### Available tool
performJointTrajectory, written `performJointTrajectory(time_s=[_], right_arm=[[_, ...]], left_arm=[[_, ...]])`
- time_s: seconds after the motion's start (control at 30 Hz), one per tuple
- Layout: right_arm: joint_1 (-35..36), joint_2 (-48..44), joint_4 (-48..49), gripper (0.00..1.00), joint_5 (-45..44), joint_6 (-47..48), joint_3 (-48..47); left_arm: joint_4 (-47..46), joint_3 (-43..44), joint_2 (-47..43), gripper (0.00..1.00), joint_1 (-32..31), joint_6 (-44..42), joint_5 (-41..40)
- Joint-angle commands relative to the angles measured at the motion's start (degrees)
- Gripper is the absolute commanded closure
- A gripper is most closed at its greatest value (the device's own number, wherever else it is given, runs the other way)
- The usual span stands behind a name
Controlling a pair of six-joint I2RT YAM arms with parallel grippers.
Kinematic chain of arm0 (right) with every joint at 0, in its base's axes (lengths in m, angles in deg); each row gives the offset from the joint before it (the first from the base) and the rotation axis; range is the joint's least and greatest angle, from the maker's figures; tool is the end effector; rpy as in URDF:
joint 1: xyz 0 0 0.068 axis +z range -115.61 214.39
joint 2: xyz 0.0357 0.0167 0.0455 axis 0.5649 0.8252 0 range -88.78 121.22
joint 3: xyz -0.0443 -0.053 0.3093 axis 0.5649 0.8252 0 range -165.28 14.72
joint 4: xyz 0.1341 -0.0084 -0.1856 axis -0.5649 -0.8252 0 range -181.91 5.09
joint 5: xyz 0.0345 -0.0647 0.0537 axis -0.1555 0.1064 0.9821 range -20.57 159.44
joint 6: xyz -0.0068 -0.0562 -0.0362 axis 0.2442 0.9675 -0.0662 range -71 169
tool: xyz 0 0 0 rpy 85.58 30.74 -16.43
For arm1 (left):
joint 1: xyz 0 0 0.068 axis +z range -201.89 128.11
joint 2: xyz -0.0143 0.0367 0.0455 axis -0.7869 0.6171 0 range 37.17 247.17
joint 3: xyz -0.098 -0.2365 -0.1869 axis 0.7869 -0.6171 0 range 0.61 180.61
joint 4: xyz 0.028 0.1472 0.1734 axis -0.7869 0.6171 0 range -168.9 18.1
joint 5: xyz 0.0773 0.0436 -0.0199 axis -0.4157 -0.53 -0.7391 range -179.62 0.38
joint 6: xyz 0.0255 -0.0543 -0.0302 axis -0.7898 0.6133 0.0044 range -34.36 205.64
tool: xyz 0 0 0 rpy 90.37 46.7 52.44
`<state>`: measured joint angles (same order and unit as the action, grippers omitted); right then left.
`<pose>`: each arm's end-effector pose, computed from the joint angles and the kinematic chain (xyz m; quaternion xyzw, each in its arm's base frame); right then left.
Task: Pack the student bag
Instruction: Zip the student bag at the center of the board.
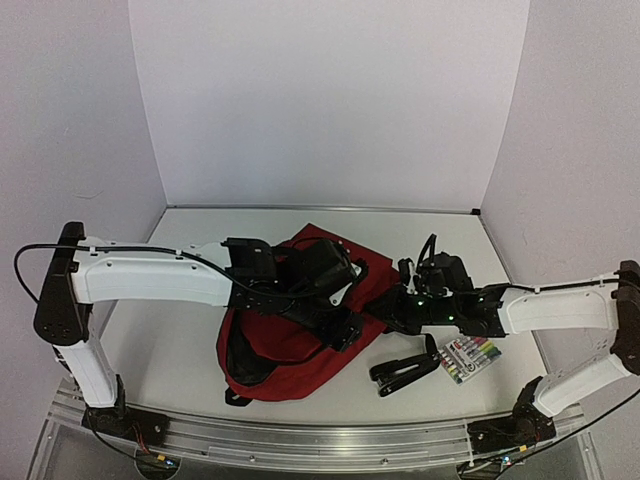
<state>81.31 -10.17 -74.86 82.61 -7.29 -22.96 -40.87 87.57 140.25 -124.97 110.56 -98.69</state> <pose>0.1722 0.2022 0.2597 0.0142 0.8658 0.4462 0.2262 0.1196 -0.3640 0.3113 0.3648 0.8759 -0.1822 0.2580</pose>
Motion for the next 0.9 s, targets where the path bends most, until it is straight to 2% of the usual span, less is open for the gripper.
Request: performJointTrajectory(time_s=[0.0,0.27,0.4,0.63,0.87], right_arm=[[-0.1,-1.5,3.5,0.74,0.4,-1.2,0.9],[-0.1,0.3,6.0,0.74,1.8,-1.4,0.2],[-0.2,1.8,7.4,0.74,2.5,-1.7,-0.2],[-0.1,4.5,9.8,0.75,3.5,-2.0,-1.5],[-0.1,4.8,11.8,0.93,3.5,-3.3,-0.9]], left_arm=[[8.6,6.1,3.5,0.33,-1.3,-0.9,-8.4],[11.8,6.7,4.0,0.82,-1.9,1.3,-14.4],[12.2,5.8,3.2,0.97,-1.9,2.0,-14.8],[13.1,5.1,2.8,1.00,-1.9,2.7,-14.9],[12.3,4.3,2.5,1.00,-1.9,3.2,-14.5]])
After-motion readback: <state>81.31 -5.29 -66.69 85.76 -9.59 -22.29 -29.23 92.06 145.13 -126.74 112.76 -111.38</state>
